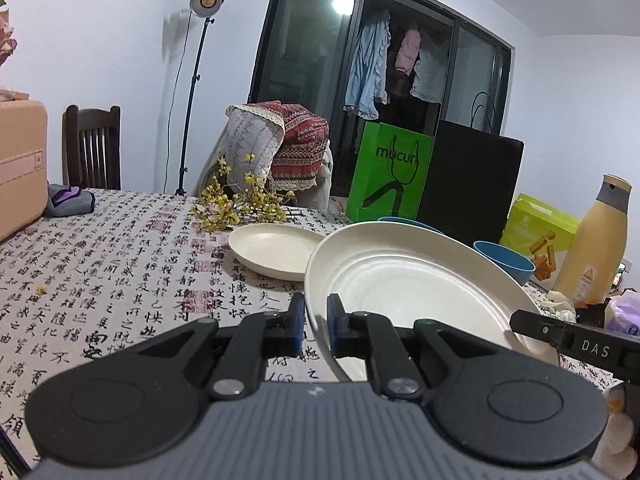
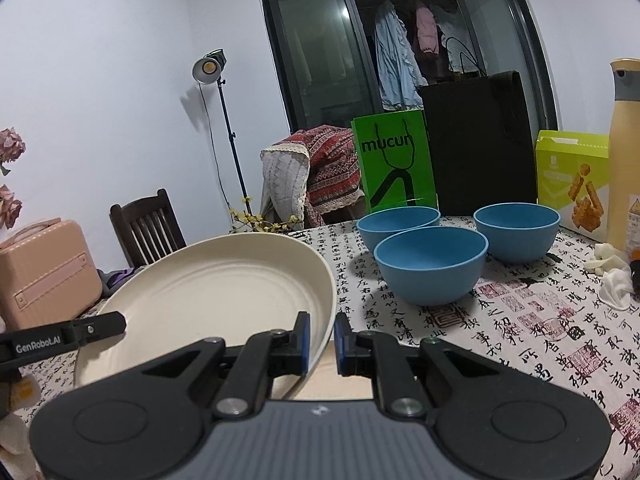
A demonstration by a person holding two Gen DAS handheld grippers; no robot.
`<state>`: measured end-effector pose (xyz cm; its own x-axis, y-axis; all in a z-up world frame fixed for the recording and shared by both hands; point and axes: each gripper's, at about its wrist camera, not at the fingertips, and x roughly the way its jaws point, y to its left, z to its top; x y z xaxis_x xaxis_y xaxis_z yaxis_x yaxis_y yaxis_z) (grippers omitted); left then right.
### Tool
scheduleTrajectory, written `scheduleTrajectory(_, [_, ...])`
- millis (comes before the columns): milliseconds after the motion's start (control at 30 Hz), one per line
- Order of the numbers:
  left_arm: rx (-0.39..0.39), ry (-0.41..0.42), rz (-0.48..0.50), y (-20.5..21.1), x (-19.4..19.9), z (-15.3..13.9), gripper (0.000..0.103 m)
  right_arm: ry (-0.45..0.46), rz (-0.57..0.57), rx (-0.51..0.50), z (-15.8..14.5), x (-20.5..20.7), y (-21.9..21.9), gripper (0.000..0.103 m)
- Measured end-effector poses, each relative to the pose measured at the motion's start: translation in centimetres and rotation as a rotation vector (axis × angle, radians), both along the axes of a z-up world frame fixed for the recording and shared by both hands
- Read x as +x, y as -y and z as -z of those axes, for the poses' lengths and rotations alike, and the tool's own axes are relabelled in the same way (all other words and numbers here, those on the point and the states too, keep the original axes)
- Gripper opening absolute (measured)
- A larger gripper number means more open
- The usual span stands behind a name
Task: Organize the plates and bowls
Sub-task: 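Lower the cream plate with both grippers onto the plates beside the blue bowls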
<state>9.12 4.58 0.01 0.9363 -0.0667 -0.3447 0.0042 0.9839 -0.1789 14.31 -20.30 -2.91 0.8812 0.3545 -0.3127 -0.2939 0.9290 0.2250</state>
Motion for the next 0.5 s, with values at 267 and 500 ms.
scheduleTrajectory(267, [-0.007, -0.017, 0.016, 0.2, 0.3, 1.0, 0.012, 0.011, 0.013, -0.008, 1.0, -0.3, 0.5, 0.012])
scheduleTrajectory(500, [-0.006, -0.03, 0.021, 0.6, 0.4, 2.0, 0.012, 0.023, 0.019, -0.016, 1.8, -0.7, 0.6, 0.012])
